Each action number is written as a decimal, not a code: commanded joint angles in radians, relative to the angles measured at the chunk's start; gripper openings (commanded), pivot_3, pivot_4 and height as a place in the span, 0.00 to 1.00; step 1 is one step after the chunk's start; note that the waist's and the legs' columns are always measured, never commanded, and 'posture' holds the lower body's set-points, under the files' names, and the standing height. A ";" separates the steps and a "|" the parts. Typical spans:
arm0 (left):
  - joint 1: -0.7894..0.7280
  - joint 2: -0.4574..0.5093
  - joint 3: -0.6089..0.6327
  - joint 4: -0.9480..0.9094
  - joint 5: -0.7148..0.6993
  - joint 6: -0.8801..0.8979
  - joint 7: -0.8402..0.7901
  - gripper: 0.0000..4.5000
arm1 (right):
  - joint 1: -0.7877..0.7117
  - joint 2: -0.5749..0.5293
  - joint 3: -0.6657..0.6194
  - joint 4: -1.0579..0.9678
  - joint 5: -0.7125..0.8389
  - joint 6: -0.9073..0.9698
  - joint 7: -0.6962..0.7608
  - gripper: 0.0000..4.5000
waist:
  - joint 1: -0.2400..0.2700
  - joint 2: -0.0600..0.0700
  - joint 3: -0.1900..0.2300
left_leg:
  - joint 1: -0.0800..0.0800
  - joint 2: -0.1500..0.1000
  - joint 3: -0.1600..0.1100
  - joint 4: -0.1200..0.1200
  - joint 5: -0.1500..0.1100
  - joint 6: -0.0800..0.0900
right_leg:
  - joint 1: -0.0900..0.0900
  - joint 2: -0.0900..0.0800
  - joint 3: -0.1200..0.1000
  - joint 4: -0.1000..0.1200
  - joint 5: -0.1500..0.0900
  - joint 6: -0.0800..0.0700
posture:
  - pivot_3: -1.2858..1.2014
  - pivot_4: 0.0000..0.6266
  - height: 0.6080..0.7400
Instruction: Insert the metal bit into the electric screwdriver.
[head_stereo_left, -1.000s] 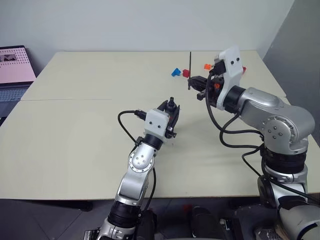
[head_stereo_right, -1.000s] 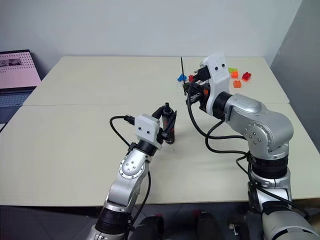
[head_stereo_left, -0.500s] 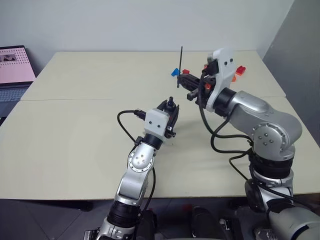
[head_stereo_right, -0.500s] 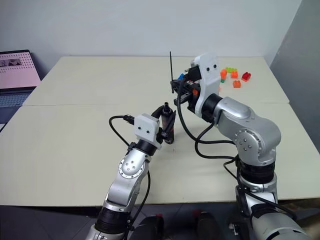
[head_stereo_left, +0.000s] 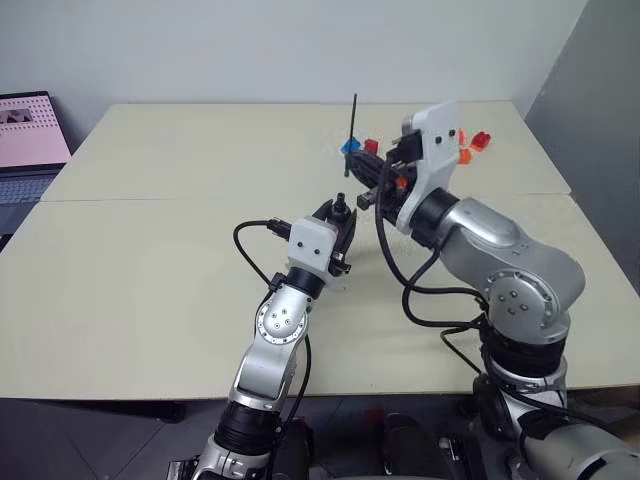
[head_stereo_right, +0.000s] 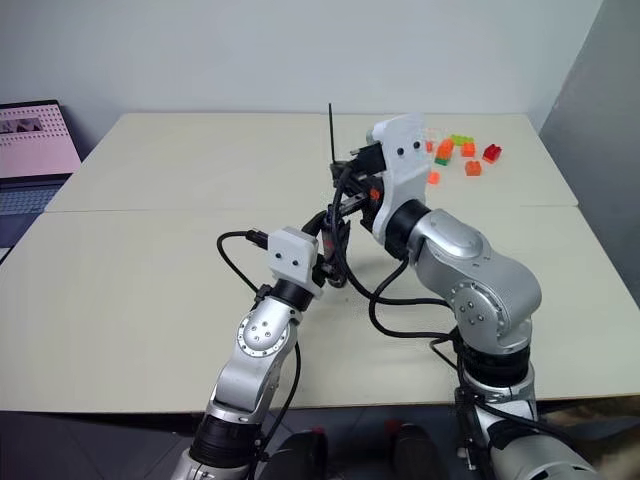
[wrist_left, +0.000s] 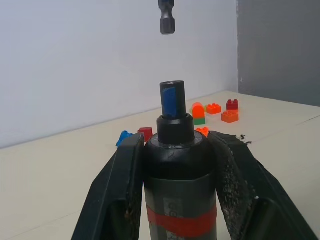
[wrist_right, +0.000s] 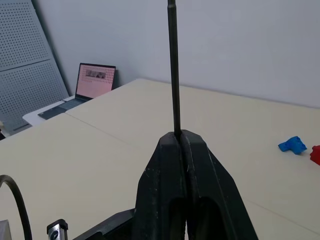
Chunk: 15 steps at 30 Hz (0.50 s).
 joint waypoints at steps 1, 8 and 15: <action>-0.001 0.008 0.027 -0.010 0.018 0.013 0.017 0.36 | 0.006 -0.002 0.010 -0.048 0.001 -0.005 0.006 0.00 | 0.000 0.000 0.000 | 0.000 0.000 0.000 0.000 0.000 0.000 | 0.000 0.000 0.000 0.000 0.000 0.000 | 0.52 0.24 1.00; -0.002 0.007 0.027 -0.010 0.018 0.013 0.018 0.36 | 0.027 -0.011 0.028 -0.050 -0.004 -0.010 0.015 0.00 | 0.000 0.000 0.000 | 0.000 0.000 0.000 0.000 0.000 0.000 | 0.000 0.000 0.000 0.000 0.000 0.000 | 0.52 0.24 1.00; -0.001 0.008 0.026 -0.012 0.017 0.015 0.017 0.36 | 0.041 -0.016 0.033 -0.050 -0.019 -0.015 0.018 0.00 | 0.000 0.000 0.000 | 0.000 0.000 0.000 0.000 0.000 0.000 | 0.000 0.000 0.000 0.000 0.000 0.000 | 0.52 0.24 1.00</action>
